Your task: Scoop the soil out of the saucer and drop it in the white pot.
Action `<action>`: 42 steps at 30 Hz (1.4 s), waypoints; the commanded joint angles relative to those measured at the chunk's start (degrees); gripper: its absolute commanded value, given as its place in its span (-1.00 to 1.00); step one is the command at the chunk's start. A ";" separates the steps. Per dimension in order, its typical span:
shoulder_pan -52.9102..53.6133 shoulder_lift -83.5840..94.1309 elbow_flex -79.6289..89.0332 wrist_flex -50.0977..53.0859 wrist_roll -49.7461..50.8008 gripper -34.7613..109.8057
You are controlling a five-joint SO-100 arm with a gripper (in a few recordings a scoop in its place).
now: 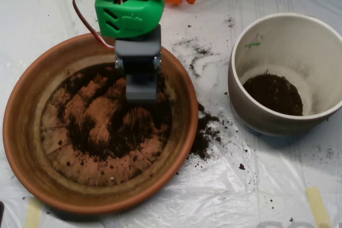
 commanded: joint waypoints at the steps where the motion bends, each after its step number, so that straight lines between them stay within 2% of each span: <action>1: -1.32 1.49 -11.25 5.45 3.43 -0.53; 10: -12.04 3.87 -23.12 16.70 7.91 -0.53; 20: -27.16 9.49 -26.72 20.04 9.93 -0.53; 29: -39.11 5.10 -33.66 21.53 11.16 -0.52; 30: -39.29 4.22 -33.75 21.45 11.25 -0.46; 31: -39.55 3.52 -33.66 21.53 11.34 -0.29; 33: -39.37 2.55 -33.40 21.45 11.43 -0.09; 34: -39.20 2.29 -33.22 21.45 11.43 -0.03; 42: -38.32 6.24 -26.46 19.07 10.55 0.01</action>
